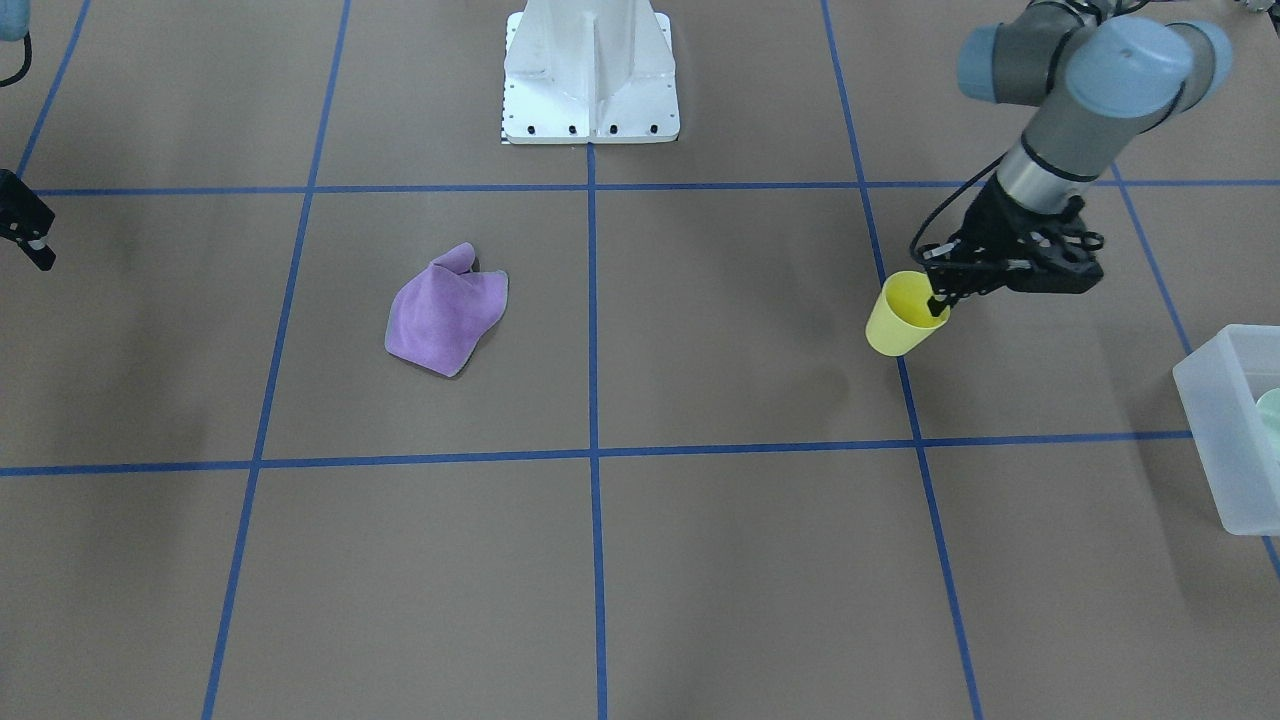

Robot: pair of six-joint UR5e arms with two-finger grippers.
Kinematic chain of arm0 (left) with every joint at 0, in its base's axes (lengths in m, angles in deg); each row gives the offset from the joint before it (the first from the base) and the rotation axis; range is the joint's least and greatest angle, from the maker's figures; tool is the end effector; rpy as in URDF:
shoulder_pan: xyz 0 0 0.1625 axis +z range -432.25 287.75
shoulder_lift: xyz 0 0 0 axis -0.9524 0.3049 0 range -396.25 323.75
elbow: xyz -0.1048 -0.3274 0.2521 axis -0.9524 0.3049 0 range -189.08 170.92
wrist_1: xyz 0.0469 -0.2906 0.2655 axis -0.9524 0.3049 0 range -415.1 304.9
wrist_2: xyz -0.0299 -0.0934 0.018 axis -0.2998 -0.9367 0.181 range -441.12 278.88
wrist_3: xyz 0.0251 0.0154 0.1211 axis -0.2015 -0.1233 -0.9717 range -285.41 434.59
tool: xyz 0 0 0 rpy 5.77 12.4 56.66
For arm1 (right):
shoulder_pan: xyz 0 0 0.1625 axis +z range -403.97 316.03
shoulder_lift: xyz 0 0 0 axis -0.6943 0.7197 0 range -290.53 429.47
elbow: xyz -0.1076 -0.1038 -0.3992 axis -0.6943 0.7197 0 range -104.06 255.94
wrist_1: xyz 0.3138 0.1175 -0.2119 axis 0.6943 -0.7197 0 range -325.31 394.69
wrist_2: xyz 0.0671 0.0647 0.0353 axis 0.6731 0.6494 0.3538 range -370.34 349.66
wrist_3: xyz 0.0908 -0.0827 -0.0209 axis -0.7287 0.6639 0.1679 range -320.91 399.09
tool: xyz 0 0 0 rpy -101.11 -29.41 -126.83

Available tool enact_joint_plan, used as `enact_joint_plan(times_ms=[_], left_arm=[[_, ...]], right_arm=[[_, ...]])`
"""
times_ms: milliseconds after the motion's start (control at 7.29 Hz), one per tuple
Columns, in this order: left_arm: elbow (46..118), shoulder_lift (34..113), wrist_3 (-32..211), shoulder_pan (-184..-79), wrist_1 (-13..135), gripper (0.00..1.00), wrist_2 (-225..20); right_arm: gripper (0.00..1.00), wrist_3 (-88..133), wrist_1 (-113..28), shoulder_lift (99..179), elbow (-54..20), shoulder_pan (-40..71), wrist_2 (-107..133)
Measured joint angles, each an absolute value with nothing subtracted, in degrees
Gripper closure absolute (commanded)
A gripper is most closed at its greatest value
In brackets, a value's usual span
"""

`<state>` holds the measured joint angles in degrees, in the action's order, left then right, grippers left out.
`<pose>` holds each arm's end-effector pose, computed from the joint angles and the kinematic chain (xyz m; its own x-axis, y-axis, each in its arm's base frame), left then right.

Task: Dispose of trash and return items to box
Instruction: 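Carry the yellow cup into the clear bin and set it in the bowl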

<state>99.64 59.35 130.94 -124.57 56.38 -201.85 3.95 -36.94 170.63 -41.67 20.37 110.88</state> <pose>0.2677 -0.4606 0.4363 0.6077 -0.0076 -0.7941 0.1438 0.9845 0.1007 -0.1191 -0.4067 0.5054 0.7302 -0.0950 0.6766 -0.0792 0.9718 0.2220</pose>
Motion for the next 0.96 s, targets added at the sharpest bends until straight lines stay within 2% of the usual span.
enact_joint_plan(times_ms=[274, 411, 686, 960], left_arm=[[98.55, 53.94, 115.57, -135.29, 56.23, 1.0, -207.32], [95.5, 53.11, 107.33, -141.29, 56.15, 1.0, -209.83], [84.12, 57.18, 89.83, -153.15, 53.45, 1.0, -213.31], [65.94, 67.17, 71.04, -162.78, 50.34, 1.0, -214.02]], right_arm=[[0.0, 3.94, -36.92, 170.63, -41.72, 20.31, 110.94], [0.0, 3.94, -36.88, 170.63, -41.74, 20.26, 110.94], [0.0, 3.98, -36.86, 170.63, -41.74, 20.21, 110.95], [0.0, 3.95, -36.85, 170.61, -41.76, 20.13, 110.95]])
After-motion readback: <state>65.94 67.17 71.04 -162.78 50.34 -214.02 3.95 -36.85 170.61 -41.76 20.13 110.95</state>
